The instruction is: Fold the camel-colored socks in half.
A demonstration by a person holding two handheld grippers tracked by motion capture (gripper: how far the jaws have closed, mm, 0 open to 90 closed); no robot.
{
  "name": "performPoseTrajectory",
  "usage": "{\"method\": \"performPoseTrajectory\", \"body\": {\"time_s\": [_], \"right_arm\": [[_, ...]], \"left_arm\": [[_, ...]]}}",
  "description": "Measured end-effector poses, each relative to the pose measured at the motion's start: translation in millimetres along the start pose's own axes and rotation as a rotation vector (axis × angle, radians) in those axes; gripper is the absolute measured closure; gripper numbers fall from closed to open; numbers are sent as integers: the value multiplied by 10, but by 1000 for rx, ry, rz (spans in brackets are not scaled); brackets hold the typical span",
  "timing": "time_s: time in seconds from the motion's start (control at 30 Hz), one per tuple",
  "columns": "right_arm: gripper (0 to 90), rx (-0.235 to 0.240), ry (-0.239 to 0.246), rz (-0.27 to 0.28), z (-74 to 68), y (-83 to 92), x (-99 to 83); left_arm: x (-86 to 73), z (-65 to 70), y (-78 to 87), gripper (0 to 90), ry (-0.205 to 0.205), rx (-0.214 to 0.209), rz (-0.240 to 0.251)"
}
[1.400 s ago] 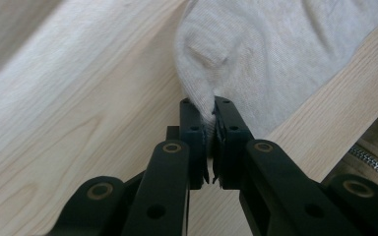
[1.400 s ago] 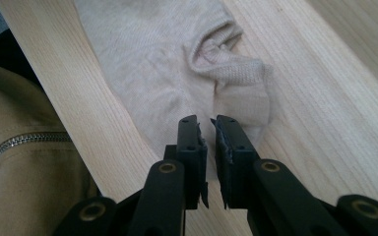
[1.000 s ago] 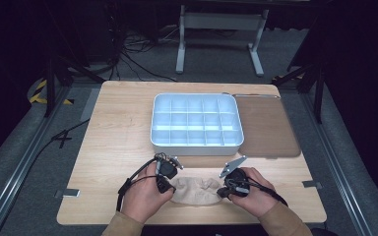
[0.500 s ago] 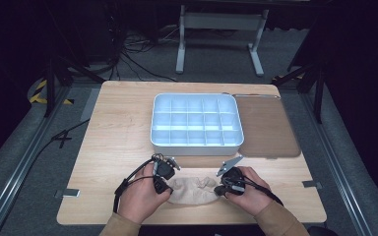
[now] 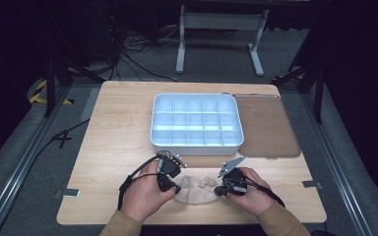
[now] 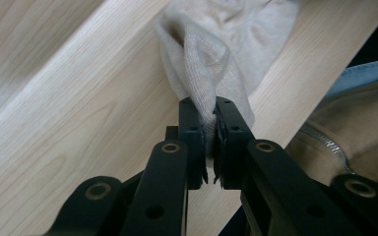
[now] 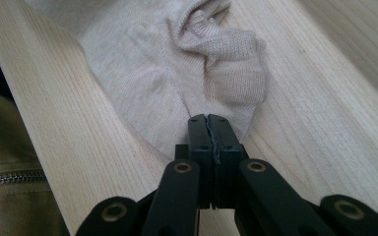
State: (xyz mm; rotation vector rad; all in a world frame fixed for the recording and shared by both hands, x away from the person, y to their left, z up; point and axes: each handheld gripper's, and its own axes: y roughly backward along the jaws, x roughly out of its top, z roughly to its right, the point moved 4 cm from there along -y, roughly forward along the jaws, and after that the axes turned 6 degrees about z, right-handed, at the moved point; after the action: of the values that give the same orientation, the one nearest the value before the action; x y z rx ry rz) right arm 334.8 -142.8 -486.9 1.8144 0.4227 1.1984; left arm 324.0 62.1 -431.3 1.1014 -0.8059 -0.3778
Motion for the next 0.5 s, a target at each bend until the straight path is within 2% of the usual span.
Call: {"method": "performPoseTrajectory", "body": {"time_s": [0.13, 0.5], "right_arm": [[900, -7, 20, -8, -8, -4, 7], [900, 0, 15, -4, -6, -5, 3]], "left_arm": [[82, 54, -8, 841, -12, -21, 24], [262, 164, -36, 840, -50, -46, 82]]}}
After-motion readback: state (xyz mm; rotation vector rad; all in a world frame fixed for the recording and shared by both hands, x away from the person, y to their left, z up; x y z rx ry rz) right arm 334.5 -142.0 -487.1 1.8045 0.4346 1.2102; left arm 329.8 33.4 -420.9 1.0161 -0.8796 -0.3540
